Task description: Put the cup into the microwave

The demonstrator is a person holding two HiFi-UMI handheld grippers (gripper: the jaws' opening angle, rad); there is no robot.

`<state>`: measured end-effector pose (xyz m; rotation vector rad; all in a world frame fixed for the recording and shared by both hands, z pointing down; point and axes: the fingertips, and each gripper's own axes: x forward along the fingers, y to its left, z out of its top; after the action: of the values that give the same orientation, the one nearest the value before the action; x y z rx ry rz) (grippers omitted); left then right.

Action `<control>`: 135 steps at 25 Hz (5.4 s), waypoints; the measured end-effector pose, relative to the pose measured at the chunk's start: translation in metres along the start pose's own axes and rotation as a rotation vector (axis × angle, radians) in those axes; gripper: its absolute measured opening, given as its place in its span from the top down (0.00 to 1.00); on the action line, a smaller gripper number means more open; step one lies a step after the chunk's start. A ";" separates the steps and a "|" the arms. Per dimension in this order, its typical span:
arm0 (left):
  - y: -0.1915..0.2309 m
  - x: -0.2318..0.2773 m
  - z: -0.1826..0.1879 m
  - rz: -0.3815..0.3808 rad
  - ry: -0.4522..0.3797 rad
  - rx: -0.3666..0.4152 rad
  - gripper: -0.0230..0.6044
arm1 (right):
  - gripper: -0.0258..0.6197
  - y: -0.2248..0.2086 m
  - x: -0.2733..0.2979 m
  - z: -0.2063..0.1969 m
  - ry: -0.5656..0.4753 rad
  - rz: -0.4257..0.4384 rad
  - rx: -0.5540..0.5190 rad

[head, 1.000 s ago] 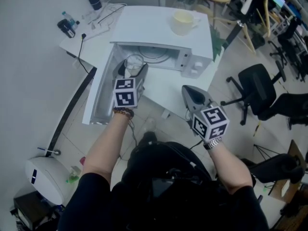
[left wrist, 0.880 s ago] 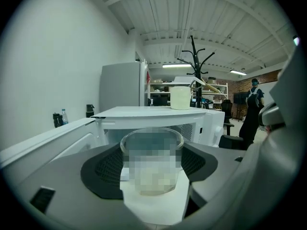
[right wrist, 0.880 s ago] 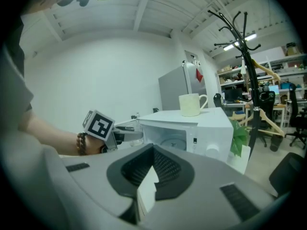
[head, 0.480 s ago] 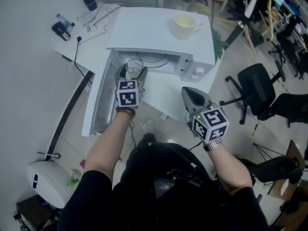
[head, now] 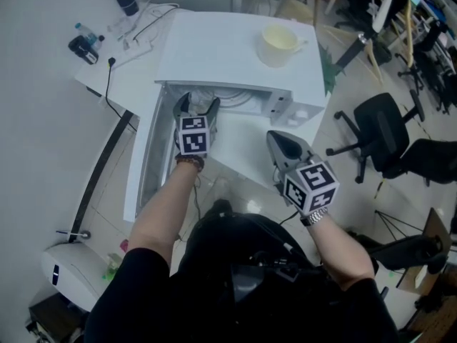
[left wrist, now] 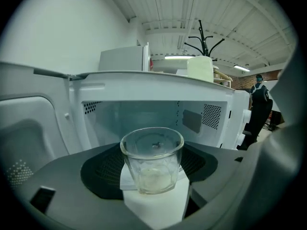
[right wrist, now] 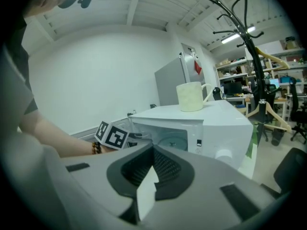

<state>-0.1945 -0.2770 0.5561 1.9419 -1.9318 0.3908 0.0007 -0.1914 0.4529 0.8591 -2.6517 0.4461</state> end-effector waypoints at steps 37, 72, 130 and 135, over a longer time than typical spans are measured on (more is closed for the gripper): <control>0.023 0.101 0.000 0.008 -0.013 0.063 0.41 | 0.94 -0.038 0.063 -0.017 0.069 -0.047 0.098; 0.009 0.048 -0.006 0.057 -0.020 0.044 0.34 | 0.94 -0.024 0.022 -0.009 0.020 -0.031 0.057; -0.085 -0.205 0.055 0.086 -0.182 0.176 0.96 | 0.94 0.032 -0.124 0.006 -0.165 0.018 -0.021; -0.077 -0.214 0.056 0.042 -0.170 0.171 0.96 | 0.94 0.032 -0.112 0.017 -0.182 -0.017 -0.006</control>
<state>-0.1259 -0.1118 0.4055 2.1052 -2.1101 0.4282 0.0646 -0.1163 0.3881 0.9613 -2.8068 0.3713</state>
